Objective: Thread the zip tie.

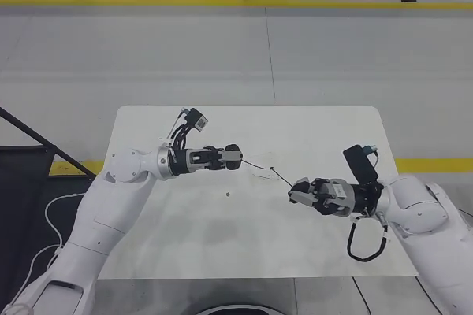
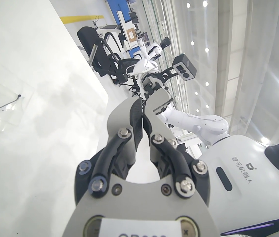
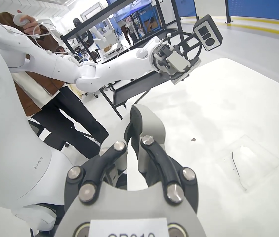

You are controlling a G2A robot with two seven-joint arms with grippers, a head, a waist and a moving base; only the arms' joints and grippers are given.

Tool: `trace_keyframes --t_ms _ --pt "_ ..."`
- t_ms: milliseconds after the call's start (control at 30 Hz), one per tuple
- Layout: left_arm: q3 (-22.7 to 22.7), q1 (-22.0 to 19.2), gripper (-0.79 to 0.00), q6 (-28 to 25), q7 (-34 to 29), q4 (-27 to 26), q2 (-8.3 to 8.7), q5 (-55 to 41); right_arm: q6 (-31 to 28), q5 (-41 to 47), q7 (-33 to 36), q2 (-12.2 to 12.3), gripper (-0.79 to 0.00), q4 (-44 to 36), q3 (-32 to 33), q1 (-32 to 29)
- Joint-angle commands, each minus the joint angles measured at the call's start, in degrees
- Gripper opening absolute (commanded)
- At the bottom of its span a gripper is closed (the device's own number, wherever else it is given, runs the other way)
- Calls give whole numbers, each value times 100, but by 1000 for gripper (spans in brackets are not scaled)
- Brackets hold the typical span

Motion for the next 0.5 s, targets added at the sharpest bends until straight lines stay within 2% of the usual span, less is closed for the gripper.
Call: trace_keyframes --t_ms 0,233,467 --pt "-27 -3 0 -6 70 25 6 58 114 -206 -1 -3 -785 -81 10 64" --pt "-385 194 0 -55 359 -51 89 149 758 -1382 328 0 -785 -609 22 418" --pt "-915 639 0 21 520 -333 226 185 1692 -2968 1154 -55 -785 -1208 -475 990"
